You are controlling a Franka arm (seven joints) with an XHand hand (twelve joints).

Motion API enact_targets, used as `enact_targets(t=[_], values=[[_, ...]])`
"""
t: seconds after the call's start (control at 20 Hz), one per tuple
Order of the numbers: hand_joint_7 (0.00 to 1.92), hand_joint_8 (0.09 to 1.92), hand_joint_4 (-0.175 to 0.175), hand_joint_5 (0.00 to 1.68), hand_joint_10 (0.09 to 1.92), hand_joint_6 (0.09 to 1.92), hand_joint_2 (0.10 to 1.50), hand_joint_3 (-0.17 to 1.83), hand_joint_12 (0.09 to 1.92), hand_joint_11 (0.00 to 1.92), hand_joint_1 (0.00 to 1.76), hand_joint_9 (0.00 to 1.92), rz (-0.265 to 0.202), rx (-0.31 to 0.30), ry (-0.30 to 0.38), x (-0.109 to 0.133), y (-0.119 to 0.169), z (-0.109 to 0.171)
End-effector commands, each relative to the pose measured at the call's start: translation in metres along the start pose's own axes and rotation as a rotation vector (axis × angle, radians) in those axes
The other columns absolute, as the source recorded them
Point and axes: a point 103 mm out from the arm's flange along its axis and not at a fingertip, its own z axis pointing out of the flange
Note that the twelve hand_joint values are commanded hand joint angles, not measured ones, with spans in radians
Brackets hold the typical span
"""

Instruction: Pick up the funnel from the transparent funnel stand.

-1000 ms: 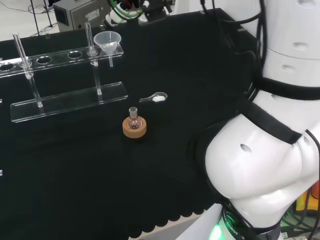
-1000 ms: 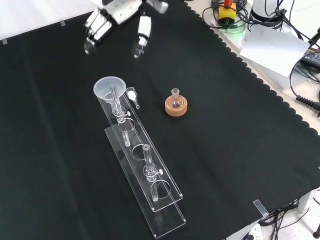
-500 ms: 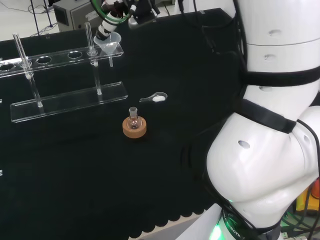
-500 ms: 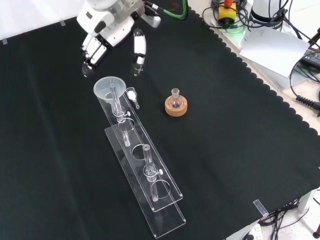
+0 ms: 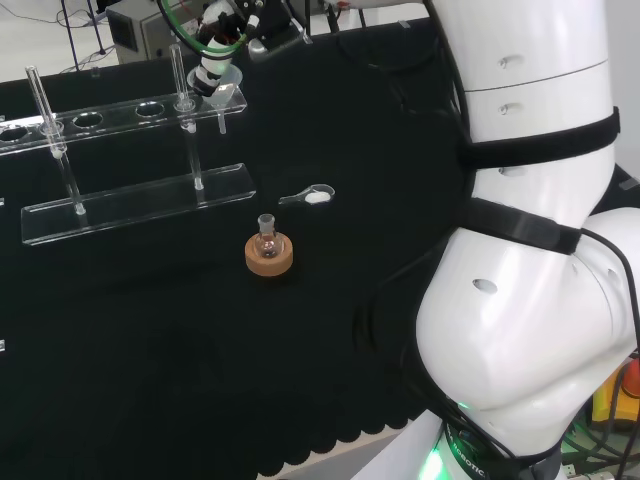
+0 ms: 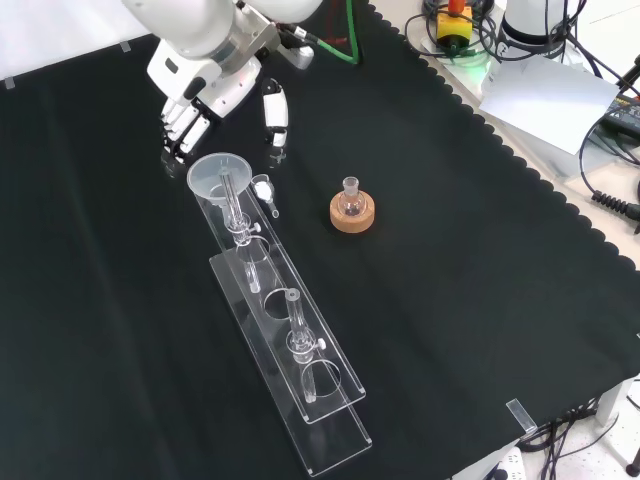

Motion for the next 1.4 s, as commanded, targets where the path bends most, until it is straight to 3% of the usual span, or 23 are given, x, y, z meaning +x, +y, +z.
enact_targets(t=[0.05, 0.5, 1.4], values=[[0.00, 0.55, -0.016, 0.07, 0.83, 0.09, 0.70, 0.35, 1.47, 0.27, 0.48, 0.11, -0.005, 0.022, -0.024, 0.000, 0.007, 0.004], [0.00, 0.52, -0.020, 0.06, 0.87, 0.09, 0.69, 0.36, 1.51, 0.22, 0.50, 0.08, -0.012, 0.001, -0.031, 0.001, 0.016, 0.007], [0.00, 0.55, -0.022, 0.02, 0.87, 0.09, 0.68, 0.37, 1.48, 0.28, 0.50, 0.15, -0.026, 0.028, -0.042, 0.003, 0.035, 0.015]])
